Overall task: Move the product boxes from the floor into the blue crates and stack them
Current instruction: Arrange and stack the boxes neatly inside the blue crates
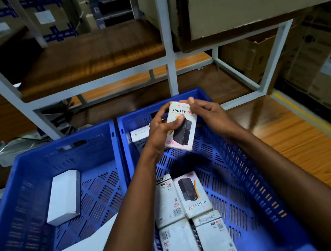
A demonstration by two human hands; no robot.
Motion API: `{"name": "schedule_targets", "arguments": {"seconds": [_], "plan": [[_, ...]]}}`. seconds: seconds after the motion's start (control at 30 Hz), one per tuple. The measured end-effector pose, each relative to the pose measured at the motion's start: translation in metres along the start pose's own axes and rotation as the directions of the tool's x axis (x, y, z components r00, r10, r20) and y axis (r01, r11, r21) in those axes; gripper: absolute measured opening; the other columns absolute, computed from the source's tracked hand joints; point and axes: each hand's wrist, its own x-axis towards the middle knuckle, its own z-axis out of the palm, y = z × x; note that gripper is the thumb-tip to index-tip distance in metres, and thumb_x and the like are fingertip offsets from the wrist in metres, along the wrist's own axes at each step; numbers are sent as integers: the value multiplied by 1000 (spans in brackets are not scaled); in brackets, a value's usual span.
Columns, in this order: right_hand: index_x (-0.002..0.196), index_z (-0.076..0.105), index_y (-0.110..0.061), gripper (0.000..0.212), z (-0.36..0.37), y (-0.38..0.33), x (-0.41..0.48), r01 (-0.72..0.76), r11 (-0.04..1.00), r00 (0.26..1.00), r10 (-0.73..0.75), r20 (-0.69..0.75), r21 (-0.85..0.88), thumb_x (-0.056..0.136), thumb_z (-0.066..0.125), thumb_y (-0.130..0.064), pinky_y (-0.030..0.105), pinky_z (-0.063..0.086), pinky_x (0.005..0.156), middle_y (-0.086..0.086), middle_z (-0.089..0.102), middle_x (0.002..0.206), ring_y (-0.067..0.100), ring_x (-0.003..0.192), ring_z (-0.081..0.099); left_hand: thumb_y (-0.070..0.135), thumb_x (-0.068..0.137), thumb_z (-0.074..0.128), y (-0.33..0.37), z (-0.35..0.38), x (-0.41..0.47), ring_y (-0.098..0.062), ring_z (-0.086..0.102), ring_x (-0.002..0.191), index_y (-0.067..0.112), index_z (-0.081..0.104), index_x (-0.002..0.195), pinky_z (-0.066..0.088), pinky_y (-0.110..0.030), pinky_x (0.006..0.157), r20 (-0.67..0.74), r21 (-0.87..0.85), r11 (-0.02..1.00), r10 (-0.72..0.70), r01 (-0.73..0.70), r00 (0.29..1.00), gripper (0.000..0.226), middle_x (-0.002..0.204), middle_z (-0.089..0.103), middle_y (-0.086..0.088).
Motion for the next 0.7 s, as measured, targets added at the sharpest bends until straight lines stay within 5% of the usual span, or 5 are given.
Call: {"name": "schedule_targets", "arguments": {"seconds": [0.1, 0.23, 0.4, 0.57, 0.7], "plan": [[138, 62, -36, 38, -4, 0, 2, 78, 994, 992, -85, -92, -70, 105, 47, -49, 22, 55, 82, -11, 66, 130, 0, 110, 66, 14, 84, 78, 0, 5, 1, -34, 70, 92, 17, 61, 130, 56, -51, 87, -24, -24, 999, -32, 31, 999, 49, 115, 72, -22], [135, 65, -34, 35, -9, 9, 7, 57, 993, 998, -54, 25, -100, 103, 56, -44, 24, 54, 84, -4, 70, 126, 11, 114, 67, 15, 79, 79, 0, 3, 3, -37, 69, 92, 16, 61, 129, 55, -56, 87, -39, -30, 999, -39, 37, 998, 53, 116, 70, -28], [142, 54, -40, 51, -9, 14, 9, 2, 991, 1000, -3, -1, -132, 95, 70, -42, 23, 56, 69, -12, 55, 141, 8, 113, 67, -4, 81, 76, 3, -2, 2, -26, 70, 88, 19, 58, 125, 59, -41, 77, -43, 45, 998, 45, -43, 998, 53, 102, 72, -14], [139, 60, -24, 50, -6, 24, 11, -43, 994, 998, 47, 31, -102, 92, 76, -24, 26, 57, 59, -4, 68, 126, 11, 98, 70, -19, 73, 65, 12, -10, -2, -19, 67, 82, 9, 60, 107, 58, -29, 65, -56, 141, 990, 37, -29, 998, 45, 98, 67, -12], [132, 61, -21, 48, 26, 46, 8, -86, 995, 994, 90, 69, -58, 90, 75, -2, 30, 62, 60, 3, 65, 117, 22, 92, 68, 3, 53, 68, 13, -25, -9, -20, 65, 85, 26, 70, 86, 50, -27, 68, -142, 621, 782, 182, -55, 973, 39, 97, 71, -1]]}}
